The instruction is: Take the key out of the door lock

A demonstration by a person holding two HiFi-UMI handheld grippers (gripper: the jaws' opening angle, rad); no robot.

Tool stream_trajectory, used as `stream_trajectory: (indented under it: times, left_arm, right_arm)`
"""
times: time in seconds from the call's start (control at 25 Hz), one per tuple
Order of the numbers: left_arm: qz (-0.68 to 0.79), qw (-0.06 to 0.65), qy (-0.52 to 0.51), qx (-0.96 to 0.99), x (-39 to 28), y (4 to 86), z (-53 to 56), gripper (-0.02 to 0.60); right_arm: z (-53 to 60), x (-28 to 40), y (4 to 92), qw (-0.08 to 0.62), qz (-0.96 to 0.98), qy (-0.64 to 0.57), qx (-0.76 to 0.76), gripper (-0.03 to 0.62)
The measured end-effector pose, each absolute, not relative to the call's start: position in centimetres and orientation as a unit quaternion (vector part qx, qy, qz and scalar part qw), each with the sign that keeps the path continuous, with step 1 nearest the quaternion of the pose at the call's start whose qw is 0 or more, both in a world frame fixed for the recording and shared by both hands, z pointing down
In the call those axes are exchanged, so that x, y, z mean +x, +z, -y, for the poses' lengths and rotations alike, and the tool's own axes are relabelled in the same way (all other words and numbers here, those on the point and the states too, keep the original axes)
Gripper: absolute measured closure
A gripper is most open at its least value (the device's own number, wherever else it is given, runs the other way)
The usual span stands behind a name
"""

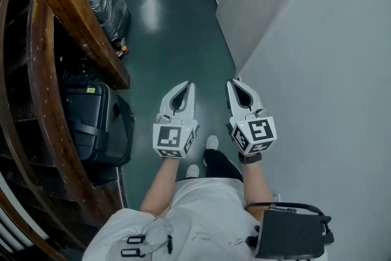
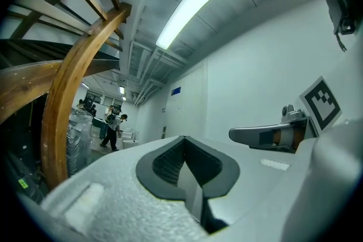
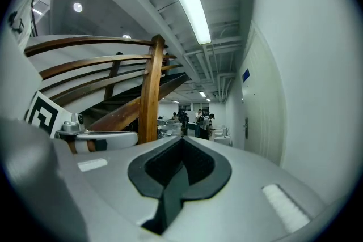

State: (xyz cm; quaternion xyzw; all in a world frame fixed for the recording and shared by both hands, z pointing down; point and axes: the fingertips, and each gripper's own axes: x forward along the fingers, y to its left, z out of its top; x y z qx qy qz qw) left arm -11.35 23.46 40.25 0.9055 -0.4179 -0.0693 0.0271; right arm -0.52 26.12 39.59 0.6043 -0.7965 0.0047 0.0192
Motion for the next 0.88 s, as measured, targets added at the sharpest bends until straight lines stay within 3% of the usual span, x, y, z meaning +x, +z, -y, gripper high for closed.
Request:
stream_trajectory:
  times: [0.32,0.88]
  left_arm:
    - [0.480,0.023,-0.070,0.874,-13.2,41.2,-10.0,0.580]
    - [0.517,-0.005,-0.024,0.855,-7.7,37.9,14.4,0.580]
  right_arm:
    - [-11.2,-0.8,42.2,0.013,0.835,0.031,0.549,0.588]
    - [15.4,3.9,38.7,-0.046,0.869,0.032,0.491,0.588]
